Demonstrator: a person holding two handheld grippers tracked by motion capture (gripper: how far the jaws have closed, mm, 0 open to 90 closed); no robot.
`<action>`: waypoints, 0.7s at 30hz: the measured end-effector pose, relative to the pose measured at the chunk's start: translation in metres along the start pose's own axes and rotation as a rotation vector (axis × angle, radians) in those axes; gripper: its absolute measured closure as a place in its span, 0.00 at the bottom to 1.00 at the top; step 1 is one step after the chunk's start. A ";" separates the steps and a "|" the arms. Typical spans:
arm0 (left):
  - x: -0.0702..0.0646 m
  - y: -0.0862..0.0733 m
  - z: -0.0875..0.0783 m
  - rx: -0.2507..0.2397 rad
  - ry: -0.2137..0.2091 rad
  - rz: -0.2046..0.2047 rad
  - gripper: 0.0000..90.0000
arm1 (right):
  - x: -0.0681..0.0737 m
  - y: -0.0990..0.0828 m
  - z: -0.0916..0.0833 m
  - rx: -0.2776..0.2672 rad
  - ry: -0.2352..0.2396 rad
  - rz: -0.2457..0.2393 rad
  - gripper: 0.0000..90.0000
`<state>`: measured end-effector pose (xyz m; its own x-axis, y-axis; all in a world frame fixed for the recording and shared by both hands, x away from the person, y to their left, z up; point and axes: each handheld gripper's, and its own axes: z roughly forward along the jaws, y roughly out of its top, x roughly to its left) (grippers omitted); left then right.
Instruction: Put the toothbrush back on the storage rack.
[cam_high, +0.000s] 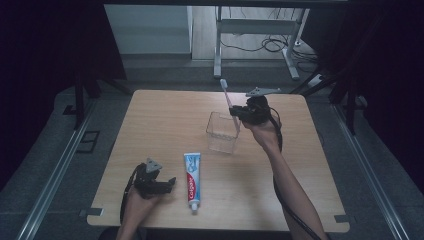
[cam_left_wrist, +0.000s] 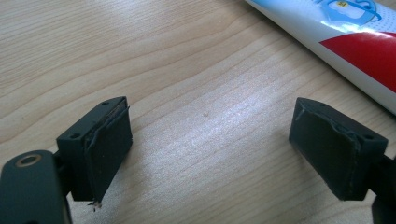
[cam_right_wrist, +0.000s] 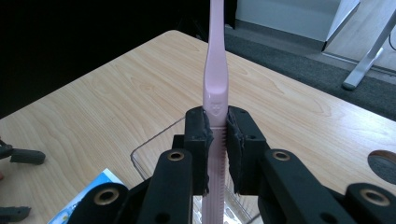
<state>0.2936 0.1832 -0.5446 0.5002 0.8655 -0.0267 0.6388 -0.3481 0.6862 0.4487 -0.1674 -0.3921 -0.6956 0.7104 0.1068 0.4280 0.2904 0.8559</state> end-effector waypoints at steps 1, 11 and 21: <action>0.000 0.000 0.000 -0.001 0.000 0.000 0.15 | 0.000 -0.001 0.002 -0.001 0.000 0.001 0.87; 0.000 0.000 0.000 -0.001 -0.001 0.000 0.15 | -0.002 -0.010 0.019 0.006 -0.001 0.009 0.87; 0.000 0.000 0.000 -0.001 -0.001 -0.001 0.15 | 0.000 -0.021 0.033 0.038 0.003 -0.001 0.87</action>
<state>0.2936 0.1832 -0.5447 0.5007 0.8652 -0.0280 0.6384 -0.3472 0.6869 0.4587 -0.1522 -0.4268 -0.6975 0.7085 0.1074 0.4491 0.3155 0.8359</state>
